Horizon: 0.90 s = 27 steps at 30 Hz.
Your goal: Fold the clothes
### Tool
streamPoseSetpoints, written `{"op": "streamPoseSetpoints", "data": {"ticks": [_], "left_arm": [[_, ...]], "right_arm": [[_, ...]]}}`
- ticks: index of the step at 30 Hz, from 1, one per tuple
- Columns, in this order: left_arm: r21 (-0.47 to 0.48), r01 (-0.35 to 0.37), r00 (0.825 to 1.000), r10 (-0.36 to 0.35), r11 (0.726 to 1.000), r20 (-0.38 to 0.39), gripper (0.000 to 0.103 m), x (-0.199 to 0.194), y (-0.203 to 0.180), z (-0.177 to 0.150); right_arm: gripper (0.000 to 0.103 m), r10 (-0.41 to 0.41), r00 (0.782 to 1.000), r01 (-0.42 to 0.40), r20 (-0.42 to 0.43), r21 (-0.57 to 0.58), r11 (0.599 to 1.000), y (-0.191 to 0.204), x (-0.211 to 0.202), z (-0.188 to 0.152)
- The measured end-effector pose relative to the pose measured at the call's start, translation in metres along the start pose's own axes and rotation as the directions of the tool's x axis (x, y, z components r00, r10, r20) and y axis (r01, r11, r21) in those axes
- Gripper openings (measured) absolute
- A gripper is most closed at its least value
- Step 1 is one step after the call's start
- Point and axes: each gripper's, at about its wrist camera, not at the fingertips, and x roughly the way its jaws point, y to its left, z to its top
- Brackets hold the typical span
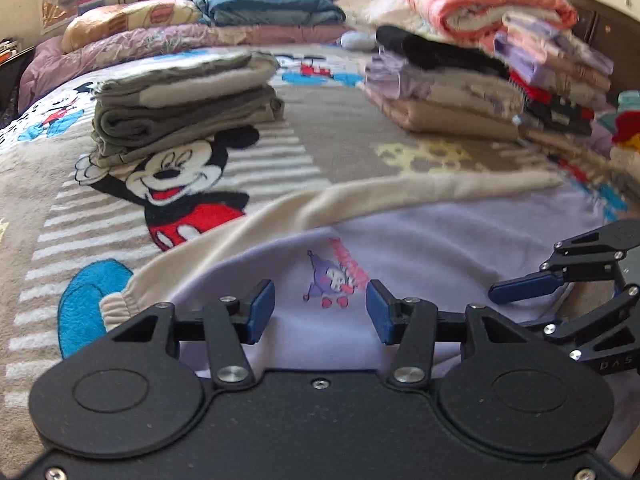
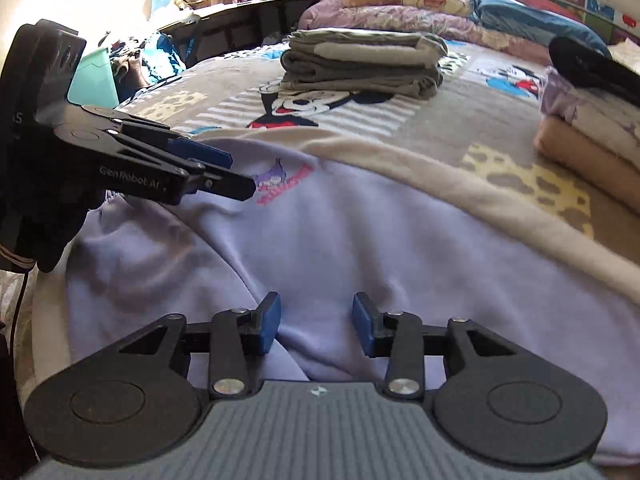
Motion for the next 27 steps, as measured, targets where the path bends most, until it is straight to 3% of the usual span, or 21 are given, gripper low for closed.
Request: {"op": "streamPoseSetpoints", "data": {"ticks": [3,5,7,10,12,17,20,21,23,25,27], "left_arm": [[0.020,-0.010,0.999,0.010,1.000,-0.032,0.051,0.005,-0.002,-0.002],[0.002,0.032,0.999,-0.032,0.999,0.003,0.051,0.000,0.001,-0.001],[0.020,0.066,0.998,-0.067,0.998,0.021,0.051,-0.001,-0.004,0.000],[0.077,0.043,0.999,-0.043,0.996,-0.005,0.051,0.005,-0.018,-0.002],[0.059,0.051,0.999,-0.051,0.997,-0.002,0.051,0.004,-0.014,-0.001],[0.023,0.060,0.998,-0.061,0.998,0.014,0.051,0.003,-0.009,0.000],[0.022,0.088,0.995,-0.089,0.996,0.038,0.051,0.000,-0.012,0.001],[0.028,0.088,0.996,-0.089,0.996,0.030,0.051,0.001,-0.013,0.001],[0.038,0.070,0.998,-0.070,0.997,0.002,0.052,0.006,-0.015,-0.001],[0.029,0.069,0.998,-0.069,0.997,-0.005,0.052,0.007,-0.012,-0.001],[0.020,0.076,0.997,-0.076,0.997,-0.004,0.052,0.007,-0.010,-0.002]], "right_arm": [[0.044,0.037,0.998,-0.041,0.047,0.093,0.995,-0.012,-0.016,-0.002],[0.048,0.011,0.995,-0.023,0.104,0.118,0.993,-0.022,-0.027,-0.002],[0.052,-0.020,0.995,0.002,0.099,0.175,0.985,-0.042,-0.028,-0.005],[0.047,-0.084,0.992,0.053,0.094,0.291,0.955,-0.081,-0.038,-0.019],[0.048,-0.142,0.983,0.094,0.118,0.341,0.935,-0.102,-0.057,-0.027],[0.053,-0.332,0.929,0.259,0.163,0.354,0.899,-0.147,-0.102,-0.038],[0.051,-0.328,0.933,0.269,0.150,0.313,0.911,-0.165,-0.098,-0.034],[0.051,-0.352,0.929,0.308,0.112,0.288,0.907,-0.172,-0.091,-0.032],[0.040,-0.400,0.917,0.377,0.017,0.294,0.878,-0.197,-0.076,-0.037],[0.035,-0.384,0.923,0.355,0.030,0.321,0.878,-0.213,-0.078,-0.046],[0.037,-0.393,0.920,0.375,0.016,0.264,0.889,-0.206,-0.079,-0.039]]}}
